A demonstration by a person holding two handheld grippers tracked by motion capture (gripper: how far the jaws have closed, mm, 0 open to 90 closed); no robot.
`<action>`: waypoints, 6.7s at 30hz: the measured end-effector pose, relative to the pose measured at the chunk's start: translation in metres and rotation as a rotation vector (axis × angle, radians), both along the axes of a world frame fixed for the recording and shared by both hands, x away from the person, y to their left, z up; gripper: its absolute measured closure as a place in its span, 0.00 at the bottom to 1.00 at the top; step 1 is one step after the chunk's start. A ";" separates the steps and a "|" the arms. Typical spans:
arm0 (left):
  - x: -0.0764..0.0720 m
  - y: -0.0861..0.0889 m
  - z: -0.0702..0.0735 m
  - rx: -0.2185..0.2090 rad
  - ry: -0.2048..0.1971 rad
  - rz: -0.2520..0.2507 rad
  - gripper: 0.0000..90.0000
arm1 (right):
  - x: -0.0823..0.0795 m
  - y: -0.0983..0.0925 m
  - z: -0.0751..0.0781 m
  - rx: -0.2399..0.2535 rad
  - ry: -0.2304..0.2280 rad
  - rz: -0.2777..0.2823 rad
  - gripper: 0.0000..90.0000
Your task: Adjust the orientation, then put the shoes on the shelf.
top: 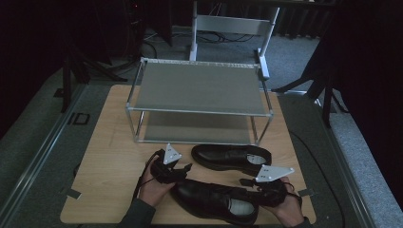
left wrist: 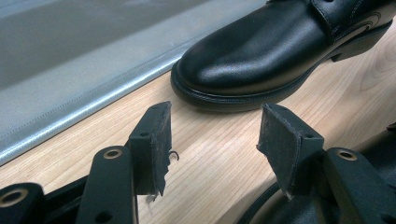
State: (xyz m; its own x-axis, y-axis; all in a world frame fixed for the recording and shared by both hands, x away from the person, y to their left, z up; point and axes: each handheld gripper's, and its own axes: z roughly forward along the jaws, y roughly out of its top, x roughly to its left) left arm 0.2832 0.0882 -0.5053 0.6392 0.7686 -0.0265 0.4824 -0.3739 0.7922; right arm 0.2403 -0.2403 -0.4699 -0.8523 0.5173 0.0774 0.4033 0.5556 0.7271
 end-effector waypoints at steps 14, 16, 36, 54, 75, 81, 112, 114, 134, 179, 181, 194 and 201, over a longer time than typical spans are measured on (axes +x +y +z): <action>0.000 -0.002 0.001 0.002 -0.006 0.000 0.50 | 0.014 0.014 -0.007 -0.099 0.064 0.075 0.96; -0.001 -0.002 0.002 -0.005 -0.010 -0.002 0.50 | 0.015 0.011 -0.006 -0.107 0.062 0.080 0.96; -0.010 -0.006 0.000 0.003 -0.011 -0.029 0.50 | 0.044 -0.032 -0.006 -0.129 -0.003 -0.034 0.83; -0.011 -0.008 -0.003 0.009 -0.004 -0.037 0.49 | 0.074 -0.043 -0.004 -0.066 -0.041 -0.112 0.69; -0.011 -0.006 -0.002 0.013 -0.010 -0.028 0.49 | 0.062 -0.041 -0.003 -0.040 0.069 -0.017 0.97; -0.011 -0.008 -0.003 0.019 -0.012 -0.032 0.49 | 0.059 -0.044 -0.004 -0.029 0.067 -0.018 0.92; -0.011 -0.011 -0.004 0.020 -0.009 -0.036 0.49 | 0.058 -0.026 -0.006 -0.162 0.003 0.041 0.67; -0.011 -0.011 -0.004 0.022 -0.008 -0.037 0.49 | 0.059 -0.022 -0.008 -0.184 0.009 0.061 0.74; -0.010 -0.006 -0.002 0.019 -0.012 -0.026 0.49 | 0.031 -0.019 -0.010 -0.162 0.019 -0.202 0.91; -0.024 -0.026 0.000 0.018 -0.022 -0.098 0.48 | -0.005 -0.064 0.028 0.015 0.075 -0.322 0.54; -0.024 -0.027 -0.001 0.019 -0.017 -0.100 0.48 | -0.008 -0.058 0.024 -0.004 0.090 -0.306 0.52; -0.025 -0.030 -0.002 0.024 -0.013 -0.112 0.48 | -0.011 -0.029 0.001 -0.290 0.124 -0.253 0.37; -0.025 -0.030 -0.003 0.028 -0.011 -0.114 0.48 | -0.007 -0.024 -0.009 -0.388 0.149 -0.244 0.38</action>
State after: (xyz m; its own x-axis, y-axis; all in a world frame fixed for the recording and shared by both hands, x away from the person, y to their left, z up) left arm 0.2580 0.0581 -0.5081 0.7229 0.6910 0.0013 0.4267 -0.4479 0.7857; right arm 0.2334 -0.2647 -0.4786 -0.6965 0.7159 -0.0487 0.6400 0.6505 0.4090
